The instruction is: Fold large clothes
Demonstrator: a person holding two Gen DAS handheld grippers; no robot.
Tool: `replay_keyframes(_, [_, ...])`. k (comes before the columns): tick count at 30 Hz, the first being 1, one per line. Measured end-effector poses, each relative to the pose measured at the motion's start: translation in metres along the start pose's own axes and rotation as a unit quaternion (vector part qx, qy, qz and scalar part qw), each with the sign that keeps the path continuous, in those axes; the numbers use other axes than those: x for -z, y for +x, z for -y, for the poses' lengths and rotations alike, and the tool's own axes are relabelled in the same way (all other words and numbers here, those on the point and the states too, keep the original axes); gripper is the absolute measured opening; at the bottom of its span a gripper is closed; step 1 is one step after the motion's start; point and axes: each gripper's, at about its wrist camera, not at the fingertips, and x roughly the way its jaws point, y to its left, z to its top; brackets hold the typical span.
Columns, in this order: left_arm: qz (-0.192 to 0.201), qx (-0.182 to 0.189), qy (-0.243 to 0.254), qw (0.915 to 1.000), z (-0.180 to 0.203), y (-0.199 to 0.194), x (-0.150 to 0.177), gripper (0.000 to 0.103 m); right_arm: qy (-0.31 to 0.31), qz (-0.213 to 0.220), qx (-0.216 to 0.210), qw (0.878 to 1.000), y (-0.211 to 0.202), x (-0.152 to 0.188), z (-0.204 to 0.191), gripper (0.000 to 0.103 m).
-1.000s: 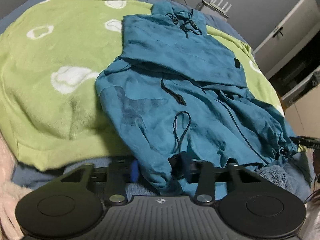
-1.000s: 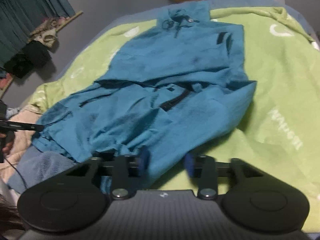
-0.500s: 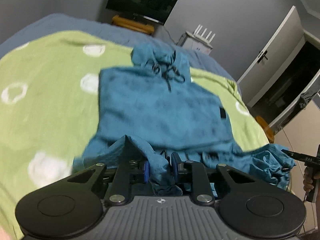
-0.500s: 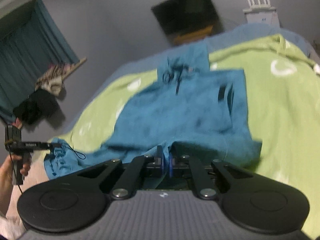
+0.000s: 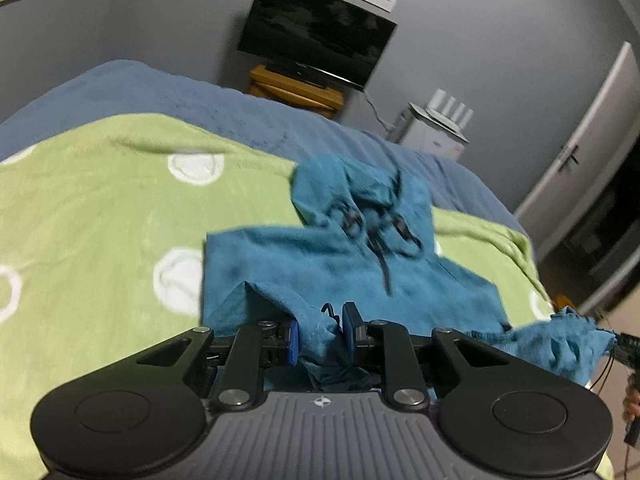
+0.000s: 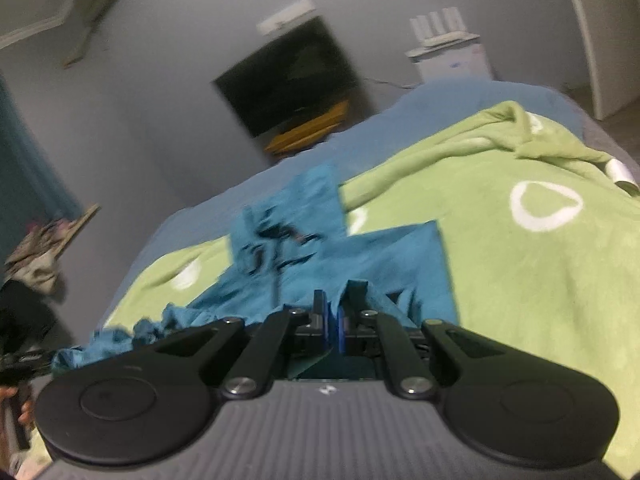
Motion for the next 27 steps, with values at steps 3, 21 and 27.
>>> replay_keyframes(3, [0.018,-0.024,0.004,0.9995,-0.003,0.04,-0.014,0.023,0.011,0.01,0.04,0.999,0.046,-0.007,0.01,0.003])
replay_keyframes(21, [0.005,-0.161,0.115,0.9803,-0.038,0.122,0.031,0.099,-0.105,0.095,0.116,0.983,0.089,0.018,0.023,0.052])
replay_keyframes(27, [-0.032,-0.178,0.096,0.9788,-0.07,0.143,0.067,0.098,-0.165,0.015,0.12,0.979,0.131,0.019,0.022,0.064])
